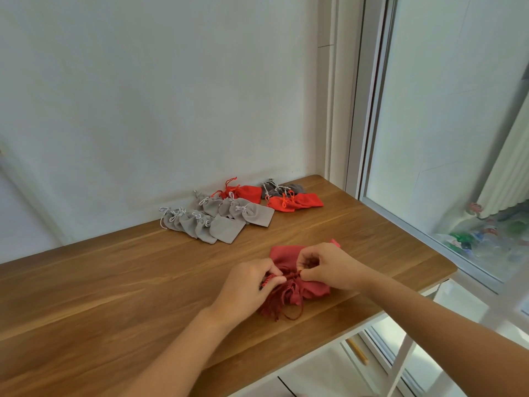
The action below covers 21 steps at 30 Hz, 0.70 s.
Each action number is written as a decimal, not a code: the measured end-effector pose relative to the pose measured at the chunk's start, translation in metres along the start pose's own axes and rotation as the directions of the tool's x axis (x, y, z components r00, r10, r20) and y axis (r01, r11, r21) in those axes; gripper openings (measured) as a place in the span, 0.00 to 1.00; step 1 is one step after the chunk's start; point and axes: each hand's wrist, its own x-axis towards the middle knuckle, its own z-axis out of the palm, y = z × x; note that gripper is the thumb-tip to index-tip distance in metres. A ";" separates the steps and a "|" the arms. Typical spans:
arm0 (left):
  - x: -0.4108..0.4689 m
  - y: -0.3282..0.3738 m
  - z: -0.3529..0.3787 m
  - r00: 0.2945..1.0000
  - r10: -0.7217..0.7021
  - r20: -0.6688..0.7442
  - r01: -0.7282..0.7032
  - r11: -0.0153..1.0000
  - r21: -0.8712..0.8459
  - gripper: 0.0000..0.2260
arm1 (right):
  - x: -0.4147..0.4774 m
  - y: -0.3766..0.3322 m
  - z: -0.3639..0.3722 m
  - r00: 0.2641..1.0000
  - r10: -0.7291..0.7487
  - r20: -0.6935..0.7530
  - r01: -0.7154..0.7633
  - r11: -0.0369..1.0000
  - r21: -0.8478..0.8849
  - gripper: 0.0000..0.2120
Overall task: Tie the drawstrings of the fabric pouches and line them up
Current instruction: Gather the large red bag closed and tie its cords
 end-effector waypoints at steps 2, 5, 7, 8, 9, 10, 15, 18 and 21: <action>-0.005 0.003 0.004 1.000 0.012 0.028 -0.012 1.000 0.003 0.06 | -0.001 0.005 0.003 1.000 0.014 -0.004 -0.014 0.999 -0.043 0.09; -0.009 0.007 0.007 0.998 0.060 0.024 -0.061 0.997 0.046 0.06 | 0.001 0.008 0.004 0.999 0.021 -0.033 -0.023 0.996 -0.092 0.09; -0.011 0.011 0.007 0.996 0.089 0.025 -0.090 0.993 0.075 0.07 | 0.001 0.007 0.003 1.000 0.006 -0.025 -0.009 0.994 -0.109 0.07; -0.012 0.012 0.007 0.996 0.090 0.027 -0.092 0.993 0.077 0.07 | 0.000 0.006 0.002 1.000 -0.004 -0.008 0.003 0.993 -0.122 0.06; -0.013 0.013 0.006 0.996 0.091 0.026 -0.092 0.993 0.077 0.08 | 0.000 0.005 0.001 1.000 -0.017 0.005 0.017 0.990 -0.142 0.04; -0.014 0.013 0.006 0.996 0.087 0.025 -0.089 0.993 0.075 0.08 | 0.000 0.004 0.000 0.999 -0.030 0.011 0.031 0.986 -0.163 0.03; -0.018 0.019 0.002 0.999 0.009 0.036 -0.010 1.000 0.015 0.07 | -0.002 0.003 0.003 0.996 -0.088 0.006 0.087 0.978 -0.188 0.02; -0.019 0.025 -0.002 0.998 -0.035 0.046 0.037 0.998 -0.047 0.05 | -0.004 0.003 0.004 0.995 -0.104 0.006 0.104 0.979 -0.177 0.03; -0.015 0.025 -0.012 0.986 -0.145 0.082 0.159 0.966 -0.202 0.03 | -0.005 0.001 -0.004 0.996 -0.064 0.059 0.067 0.996 -0.055 0.04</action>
